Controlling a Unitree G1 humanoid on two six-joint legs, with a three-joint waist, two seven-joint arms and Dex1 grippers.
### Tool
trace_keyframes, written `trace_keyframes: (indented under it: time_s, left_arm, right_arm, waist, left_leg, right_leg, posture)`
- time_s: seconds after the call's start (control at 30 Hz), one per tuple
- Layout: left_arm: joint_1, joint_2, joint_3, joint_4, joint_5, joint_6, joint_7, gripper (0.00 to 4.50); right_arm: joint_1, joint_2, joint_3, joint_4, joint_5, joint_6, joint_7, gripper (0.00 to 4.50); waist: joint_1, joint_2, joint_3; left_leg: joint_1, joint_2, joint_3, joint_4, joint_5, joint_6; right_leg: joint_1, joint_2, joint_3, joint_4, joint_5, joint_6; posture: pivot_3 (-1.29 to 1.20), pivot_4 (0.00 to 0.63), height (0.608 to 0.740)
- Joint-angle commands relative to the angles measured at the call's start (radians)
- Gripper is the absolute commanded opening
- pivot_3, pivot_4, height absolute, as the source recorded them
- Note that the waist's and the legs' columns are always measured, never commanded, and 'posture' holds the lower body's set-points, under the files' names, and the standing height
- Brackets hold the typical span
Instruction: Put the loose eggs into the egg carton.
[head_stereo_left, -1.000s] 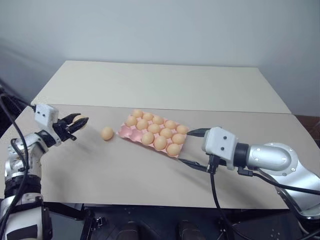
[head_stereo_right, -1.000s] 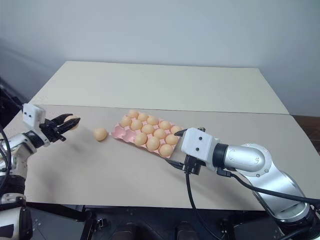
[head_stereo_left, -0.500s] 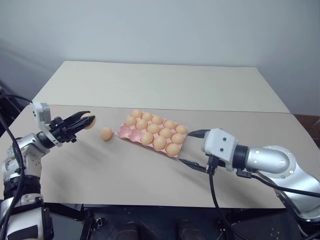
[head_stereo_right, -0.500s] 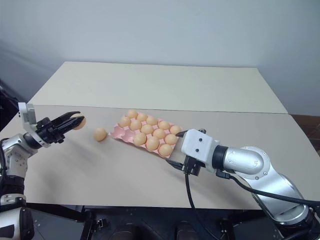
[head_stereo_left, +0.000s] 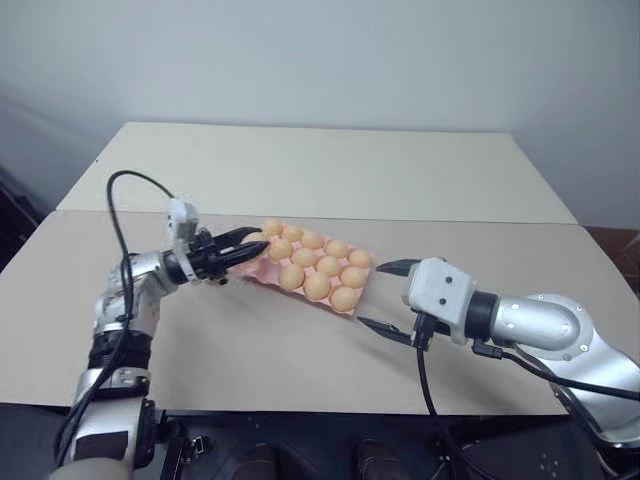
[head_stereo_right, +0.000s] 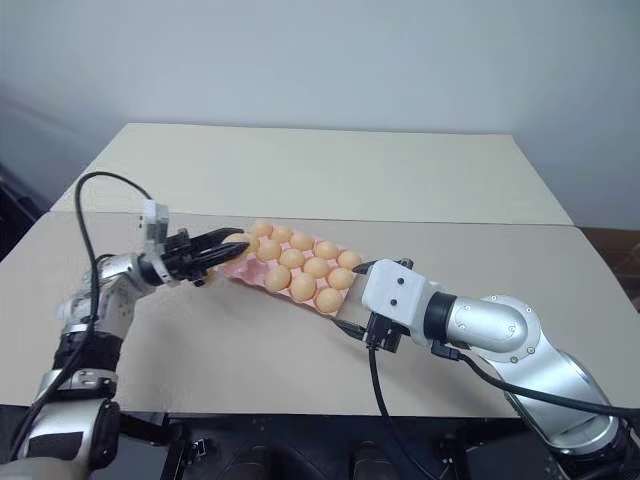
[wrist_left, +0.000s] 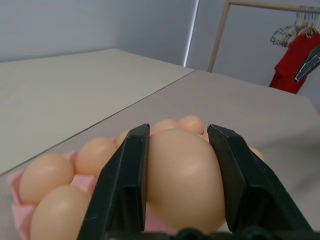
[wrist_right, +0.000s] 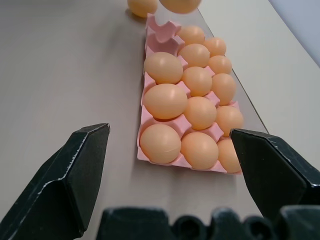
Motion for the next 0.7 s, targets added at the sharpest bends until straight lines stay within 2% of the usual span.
trace_keyframes:
  time_s: [0.03, 0.37, 0.53, 0.7]
  left_arm:
    - [-0.027, -0.004, -0.017, 0.023, 0.027, -0.045, -0.014, 1.73]
    - [-0.060, -0.018, -0.017, 0.082, 0.045, -0.087, -0.029, 1.73]
    - [-0.070, -0.044, -0.020, 0.113, 0.072, -0.151, 0.002, 3.21]
    - [-0.072, -0.046, -0.015, 0.121, 0.079, -0.167, 0.011, 3.21]
  right_arm:
    - [-0.018, -0.016, -0.049, -0.063, 0.011, 0.021, -0.007, 4.50]
    - [-0.014, -0.015, -0.050, -0.080, 0.007, 0.043, -0.014, 4.50]
    - [-0.020, -0.015, -0.045, -0.077, 0.004, 0.041, -0.012, 4.50]
    - [-0.026, -0.019, -0.046, -0.073, 0.003, 0.039, -0.009, 4.50]
  waist:
    - [0.000, 0.000, 0.000]
    - [0.008, 0.000, 0.000]
    - [0.008, 0.000, 0.000]
    - [0.006, 0.000, 0.000]
  left_leg:
    - [0.000, 0.000, 0.000, 0.000, 0.000, 0.000]
    - [0.000, 0.000, 0.000, 0.000, 0.000, 0.000]
    - [-0.001, 0.000, 0.000, 0.000, 0.000, 0.000]
    - [0.000, 0.000, 0.000, 0.000, 0.000, 0.000]
  right_leg:
    - [0.000, 0.000, 0.000, 0.000, 0.000, 0.000]
    - [0.000, 0.000, 0.000, 0.000, 0.000, 0.000]
    - [0.000, 0.000, 0.000, 0.000, 0.000, 0.000]
    - [0.000, 0.000, 0.000, 0.000, 0.000, 0.000]
  posture:
    - [0.00, 0.150, 0.740]
    - [0.00, 0.150, 0.740]
    - [0.00, 0.150, 0.740]
    - [0.00, 0.150, 0.740]
